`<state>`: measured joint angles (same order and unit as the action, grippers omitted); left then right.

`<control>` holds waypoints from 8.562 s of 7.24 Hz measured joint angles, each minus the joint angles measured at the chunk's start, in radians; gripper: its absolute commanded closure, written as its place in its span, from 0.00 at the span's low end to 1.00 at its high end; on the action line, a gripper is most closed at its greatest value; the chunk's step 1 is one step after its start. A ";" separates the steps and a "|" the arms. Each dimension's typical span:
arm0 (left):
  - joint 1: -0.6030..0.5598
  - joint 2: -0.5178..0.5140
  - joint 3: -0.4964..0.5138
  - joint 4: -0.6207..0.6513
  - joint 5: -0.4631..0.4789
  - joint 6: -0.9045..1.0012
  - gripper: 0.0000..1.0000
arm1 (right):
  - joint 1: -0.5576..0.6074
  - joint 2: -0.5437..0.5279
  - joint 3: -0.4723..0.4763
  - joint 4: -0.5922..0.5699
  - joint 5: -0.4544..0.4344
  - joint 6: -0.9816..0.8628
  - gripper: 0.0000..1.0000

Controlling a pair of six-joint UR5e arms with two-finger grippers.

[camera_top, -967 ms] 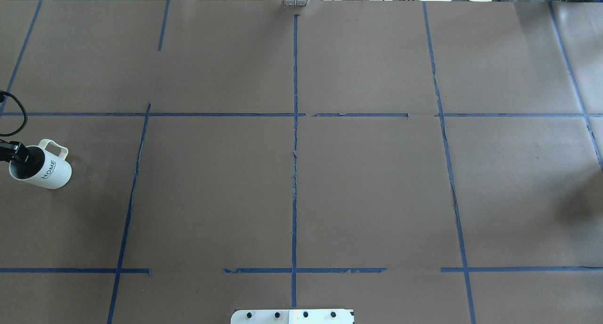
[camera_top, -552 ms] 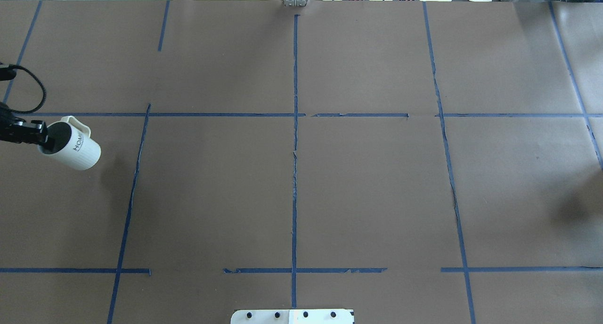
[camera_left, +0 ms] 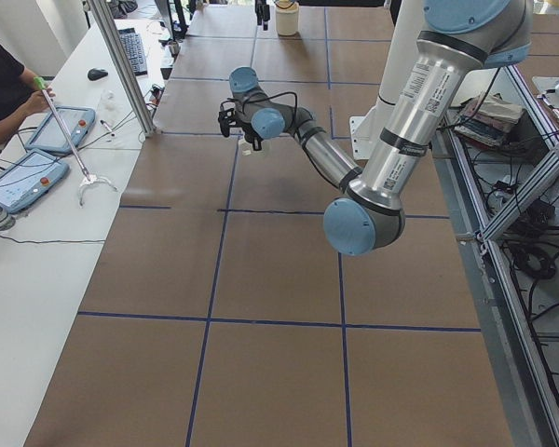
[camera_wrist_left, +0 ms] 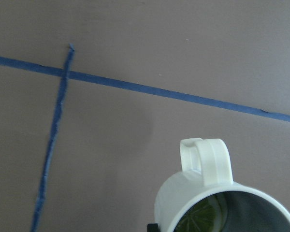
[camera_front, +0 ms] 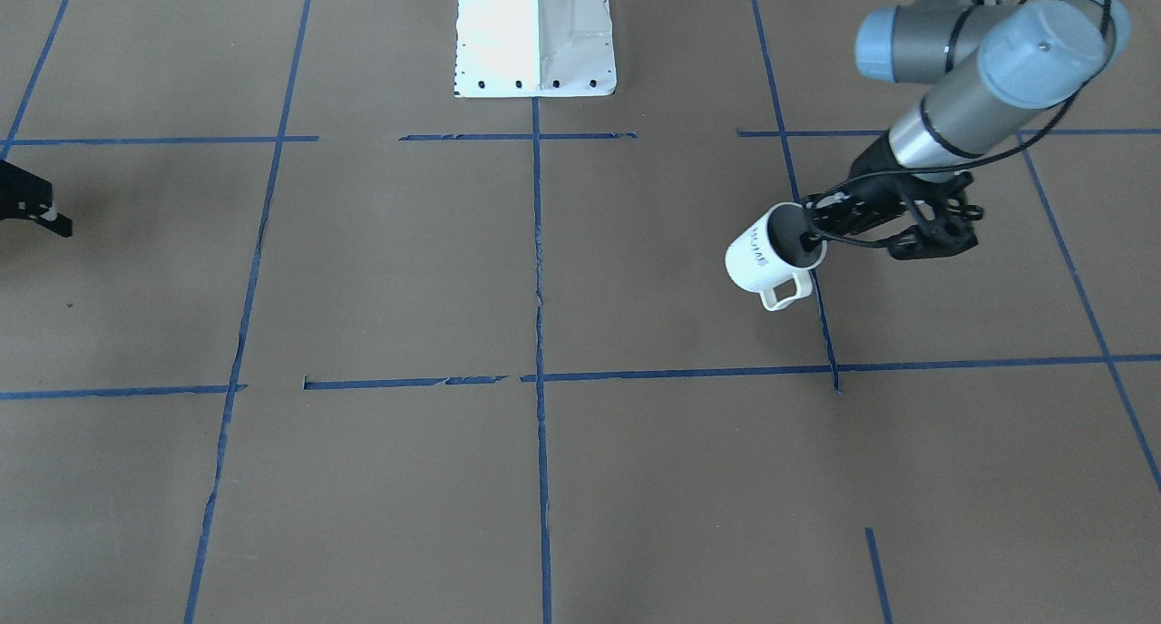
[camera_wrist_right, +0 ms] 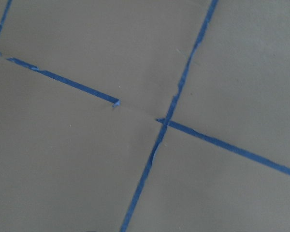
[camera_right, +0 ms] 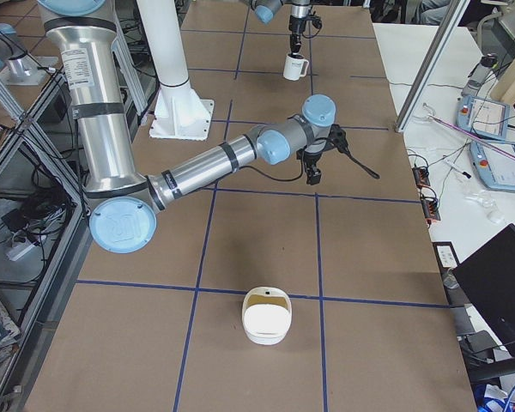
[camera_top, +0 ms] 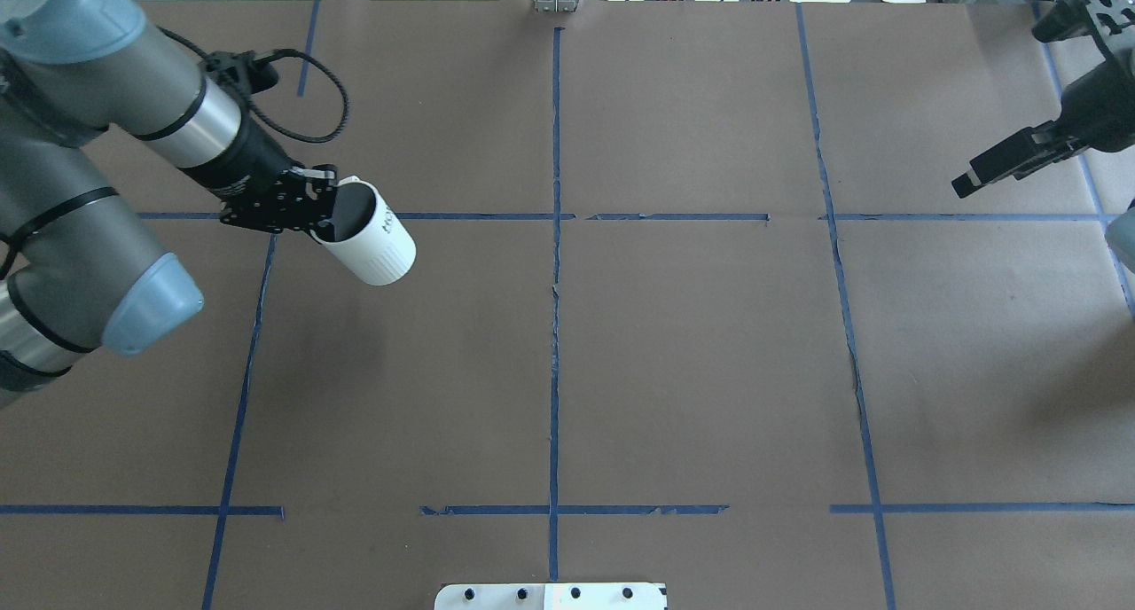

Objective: Left arm hands cup to right arm to dump lemon

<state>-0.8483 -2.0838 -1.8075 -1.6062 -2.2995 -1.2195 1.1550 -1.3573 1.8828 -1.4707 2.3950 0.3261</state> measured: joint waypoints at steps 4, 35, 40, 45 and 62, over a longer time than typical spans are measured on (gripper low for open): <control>0.074 -0.275 0.149 0.100 0.040 -0.127 1.00 | -0.389 0.072 0.044 0.325 -0.582 0.356 0.00; 0.109 -0.525 0.320 0.006 -0.097 -0.272 0.00 | -0.755 -0.142 0.067 0.850 -1.315 0.433 0.68; 0.109 -0.488 0.302 0.005 -0.095 -0.271 0.00 | -0.301 -0.397 0.044 1.021 -0.870 0.553 0.69; 0.109 -0.480 0.297 0.005 -0.077 -0.271 0.00 | 0.080 -0.553 -0.286 1.525 -0.511 0.755 0.70; 0.107 -0.476 0.280 0.005 -0.064 -0.274 0.00 | 0.315 -0.488 -0.713 2.128 -0.450 2.791 0.68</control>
<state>-0.7409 -2.5597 -1.5278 -1.6015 -2.3635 -1.4931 1.4702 -1.8455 1.1697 0.6570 1.9448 3.1174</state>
